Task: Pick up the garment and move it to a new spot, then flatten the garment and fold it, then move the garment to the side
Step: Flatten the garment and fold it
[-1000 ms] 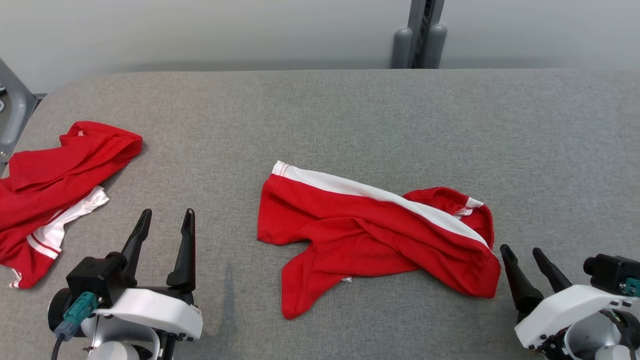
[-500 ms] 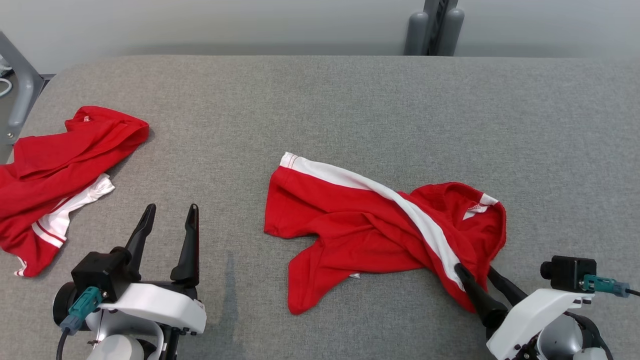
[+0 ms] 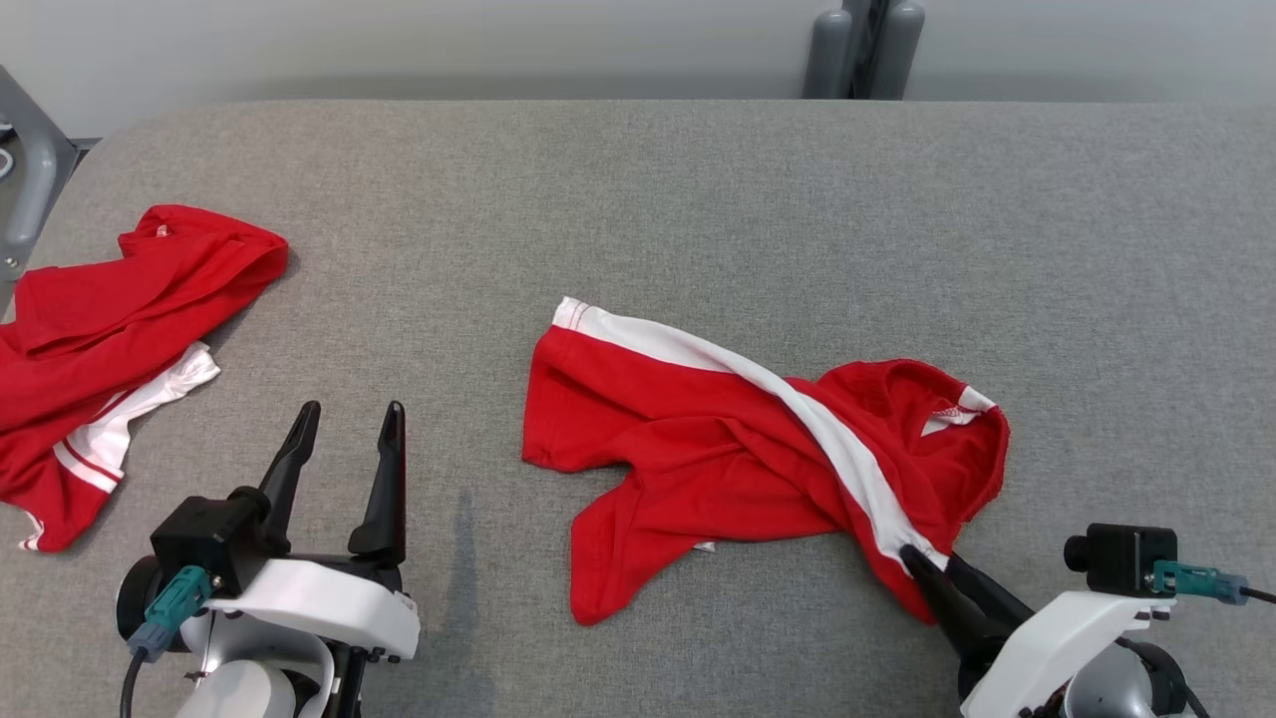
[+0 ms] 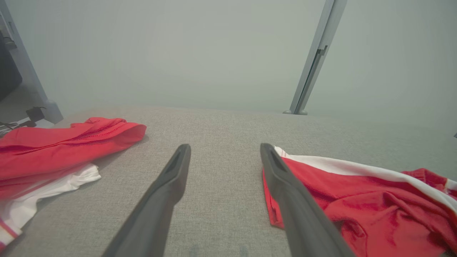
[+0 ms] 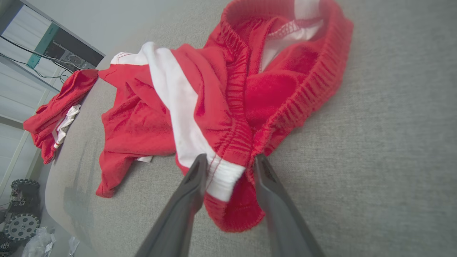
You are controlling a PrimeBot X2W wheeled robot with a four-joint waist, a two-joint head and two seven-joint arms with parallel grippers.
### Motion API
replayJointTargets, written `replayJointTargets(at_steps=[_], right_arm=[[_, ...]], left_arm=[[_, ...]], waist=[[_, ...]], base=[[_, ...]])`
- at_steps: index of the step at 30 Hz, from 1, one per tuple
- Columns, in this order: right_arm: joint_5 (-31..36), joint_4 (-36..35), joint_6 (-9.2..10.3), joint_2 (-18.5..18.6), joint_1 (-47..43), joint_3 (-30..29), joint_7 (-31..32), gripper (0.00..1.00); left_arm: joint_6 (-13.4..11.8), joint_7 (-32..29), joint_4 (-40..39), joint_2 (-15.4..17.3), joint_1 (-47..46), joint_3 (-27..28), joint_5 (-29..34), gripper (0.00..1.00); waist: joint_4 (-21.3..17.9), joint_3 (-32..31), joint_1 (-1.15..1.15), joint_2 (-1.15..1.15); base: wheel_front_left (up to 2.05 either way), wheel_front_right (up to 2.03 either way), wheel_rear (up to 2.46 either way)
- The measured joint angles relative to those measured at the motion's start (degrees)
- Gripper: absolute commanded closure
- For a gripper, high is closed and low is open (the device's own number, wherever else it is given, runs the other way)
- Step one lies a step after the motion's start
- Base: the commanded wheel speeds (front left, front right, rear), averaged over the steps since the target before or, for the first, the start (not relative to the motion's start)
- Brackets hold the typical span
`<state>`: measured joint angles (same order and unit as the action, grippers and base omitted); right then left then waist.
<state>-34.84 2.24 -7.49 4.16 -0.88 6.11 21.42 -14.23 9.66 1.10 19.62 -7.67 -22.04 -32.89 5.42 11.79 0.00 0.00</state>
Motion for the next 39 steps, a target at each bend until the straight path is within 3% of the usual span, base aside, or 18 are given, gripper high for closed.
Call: replayJointTargets(at_steps=[1,2,11,21,26,35,36,37,39], right_arm=[[0.2,0.5,0.00,0.0,0.4,-0.1,-0.2,0.63],[0.2,0.8,0.00,-0.2,0.9,-0.2,-0.4,1.00],[1.8,2.4,0.00,0.7,4.9,-1.9,-5.7,1.00],[8.9,2.3,0.00,8.8,19.2,-2.6,-10.8,1.00],[9.6,7.7,0.00,10.0,18.7,-2.4,-10.6,1.00],[10.5,18.8,-0.01,9.2,17.2,-4.6,-15.7,0.99],[10.6,19.5,-0.01,8.9,17.2,-4.9,-16.5,0.60],[10.6,20.3,-0.01,8.5,17.3,-5.0,-17.3,0.00],[10.5,21.1,-0.01,7.9,17.3,-5.3,-18.5,0.00]], left_arm=[[0.1,0.0,0.1,0.0,-0.1,-0.1,0.0,0.00],[0.1,0.0,0.1,-0.1,-0.4,-0.2,0.0,0.00],[0.1,0.4,0.2,0.0,-0.9,-0.2,-0.2,0.00],[0.4,0.9,0.3,-0.5,-2.4,-0.4,-0.5,0.00],[0.9,1.3,0.7,-1.3,-3.4,-1.0,-0.6,0.00],[1.4,1.7,1.8,-1.7,-4.4,-1.3,-0.9,0.00],[1.4,1.7,1.9,-1.7,-4.4,-1.3,-1.0,0.00],[1.4,1.8,2.0,-1.6,-4.4,-1.3,-1.0,0.00],[1.4,1.9,2.1,-1.5,-4.4,-1.3,-1.0,0.00]], waist=[[0.0,0.1,0.00,0.00],[0.1,0.2,0.00,0.00],[0.6,0.9,0.00,0.00],[-0.2,2.0,0.00,0.00],[0.2,3.0,0.00,0.00],[0.0,4.2,0.00,0.00],[-0.1,4.1,0.00,0.00],[-0.2,4.1,0.00,0.00],[-0.5,3.8,0.00,0.00]], base=[[0.00,0.00,0.00],[0.00,0.00,0.00],[0.00,0.00,0.00],[0.00,0.00,0.00],[0.00,0.00,0.00],[0.00,0.00,0.00],[0.00,0.00,0.00],[0.00,0.00,0.00],[0.00,0.00,0.00]])
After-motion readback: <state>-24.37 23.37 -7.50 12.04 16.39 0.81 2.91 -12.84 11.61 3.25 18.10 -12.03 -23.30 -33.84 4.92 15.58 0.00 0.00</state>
